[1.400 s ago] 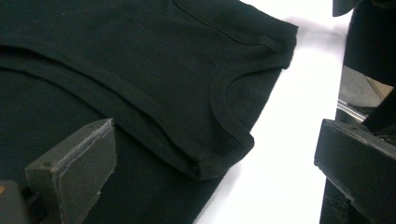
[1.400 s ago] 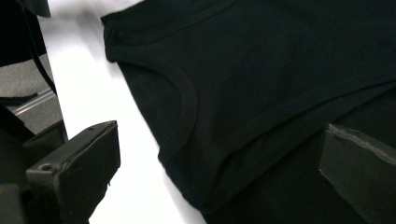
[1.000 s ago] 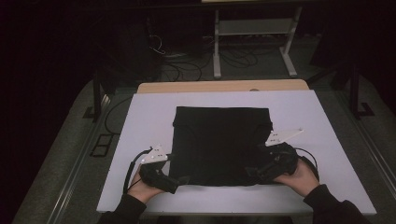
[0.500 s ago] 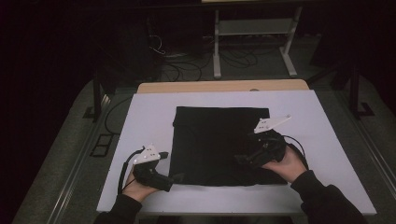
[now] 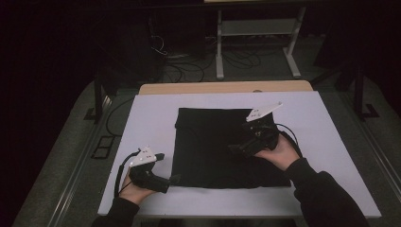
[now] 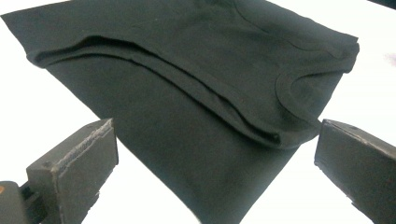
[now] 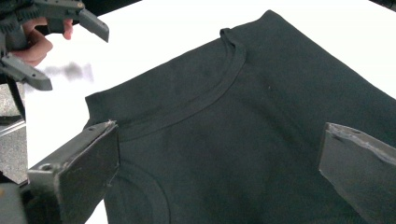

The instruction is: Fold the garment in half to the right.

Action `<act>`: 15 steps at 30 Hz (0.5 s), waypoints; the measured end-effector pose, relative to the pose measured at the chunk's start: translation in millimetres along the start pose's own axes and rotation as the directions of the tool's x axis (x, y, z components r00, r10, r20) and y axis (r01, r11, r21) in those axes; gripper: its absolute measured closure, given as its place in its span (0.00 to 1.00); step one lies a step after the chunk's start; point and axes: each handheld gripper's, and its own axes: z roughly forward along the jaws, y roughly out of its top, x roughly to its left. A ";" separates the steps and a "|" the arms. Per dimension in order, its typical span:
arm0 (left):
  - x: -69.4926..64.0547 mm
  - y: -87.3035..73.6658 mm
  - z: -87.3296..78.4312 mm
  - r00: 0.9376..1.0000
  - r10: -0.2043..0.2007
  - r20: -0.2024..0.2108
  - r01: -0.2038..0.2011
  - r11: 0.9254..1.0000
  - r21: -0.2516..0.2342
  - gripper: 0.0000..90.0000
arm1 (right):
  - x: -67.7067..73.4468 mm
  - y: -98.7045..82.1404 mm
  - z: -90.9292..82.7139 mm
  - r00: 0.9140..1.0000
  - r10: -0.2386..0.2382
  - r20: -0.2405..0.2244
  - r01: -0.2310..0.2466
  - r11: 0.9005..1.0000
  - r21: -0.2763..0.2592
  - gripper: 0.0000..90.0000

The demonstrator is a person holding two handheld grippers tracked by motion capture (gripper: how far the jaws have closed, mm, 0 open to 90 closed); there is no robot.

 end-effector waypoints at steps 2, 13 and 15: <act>0.9 -1.4 0.1 1.000 0.003 -0.001 -0.003 1.000 0.007 0.00 | -3.1 4.4 4.2 1.000 0.002 -0.001 -0.002 1.000 0.004 0.00; 7.2 -8.1 -1.3 1.000 0.002 0.000 -0.002 0.999 0.050 0.00 | -16.9 23.9 18.9 1.000 0.010 0.006 -0.010 1.000 0.011 0.00; 8.9 -9.6 -1.3 1.000 -0.001 0.005 0.001 0.998 0.058 0.00 | -19.8 29.2 22.4 1.000 0.008 0.007 -0.008 1.000 0.014 0.00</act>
